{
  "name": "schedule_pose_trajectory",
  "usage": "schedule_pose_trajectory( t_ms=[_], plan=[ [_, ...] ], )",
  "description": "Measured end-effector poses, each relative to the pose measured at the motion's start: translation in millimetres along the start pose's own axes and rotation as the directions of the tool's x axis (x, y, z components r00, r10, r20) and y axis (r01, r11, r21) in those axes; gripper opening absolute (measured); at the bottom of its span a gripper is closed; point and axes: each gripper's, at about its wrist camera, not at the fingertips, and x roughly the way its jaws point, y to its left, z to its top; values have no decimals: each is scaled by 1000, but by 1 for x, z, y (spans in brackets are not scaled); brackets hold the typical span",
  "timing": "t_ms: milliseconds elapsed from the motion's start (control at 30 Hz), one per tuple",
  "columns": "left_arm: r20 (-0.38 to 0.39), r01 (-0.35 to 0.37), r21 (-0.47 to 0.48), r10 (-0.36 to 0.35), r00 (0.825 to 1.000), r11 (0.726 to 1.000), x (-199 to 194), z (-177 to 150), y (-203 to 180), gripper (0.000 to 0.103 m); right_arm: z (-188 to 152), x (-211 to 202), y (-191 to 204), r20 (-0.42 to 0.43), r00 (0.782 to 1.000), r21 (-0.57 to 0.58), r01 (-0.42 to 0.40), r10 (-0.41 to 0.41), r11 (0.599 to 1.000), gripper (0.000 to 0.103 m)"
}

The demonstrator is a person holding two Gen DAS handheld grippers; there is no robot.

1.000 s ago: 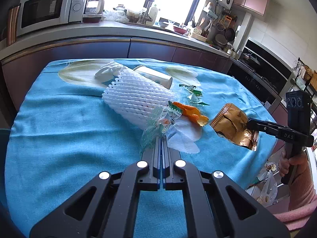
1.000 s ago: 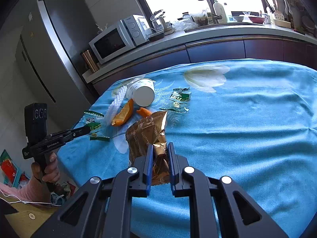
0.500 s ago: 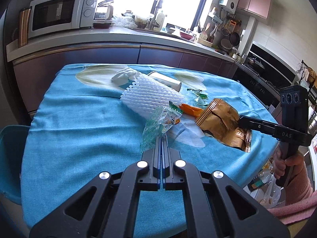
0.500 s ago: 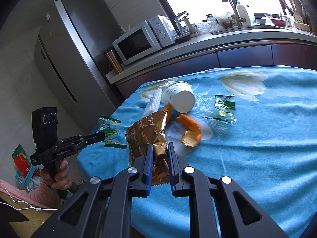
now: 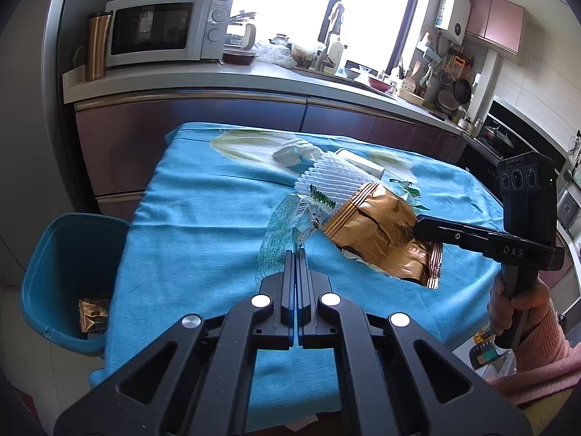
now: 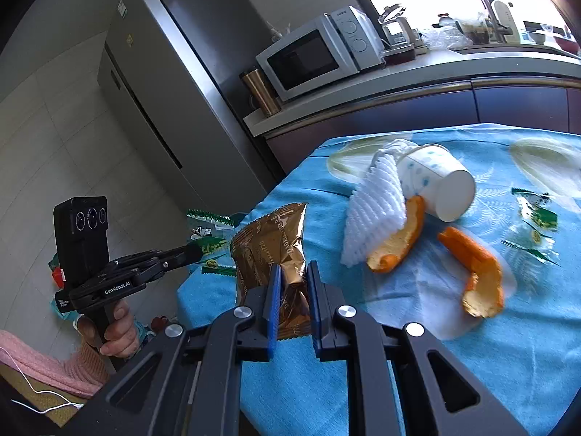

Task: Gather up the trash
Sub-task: 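Carry the clear wrapper and gold bag in both tools over the teal bin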

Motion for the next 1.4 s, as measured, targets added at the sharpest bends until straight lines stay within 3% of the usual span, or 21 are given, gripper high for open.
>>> schedule_pose_trajectory(
  t_ms=[433,767,1400],
  plan=[
    [30,-119,-97,123,992,988,-39,-8,61,1,25,55,34,-59,995,-65,-90,86,994,13],
    [56,-207,-156,218,974,966,-63,-8,102,1,47,100,68,-119,986,-120,-133,119,984,13],
    [-26,-334,-219,336,941,917,-55,-13,170,1,66,170,104,-203,970,-175,-170,134,970,13]
  ],
)
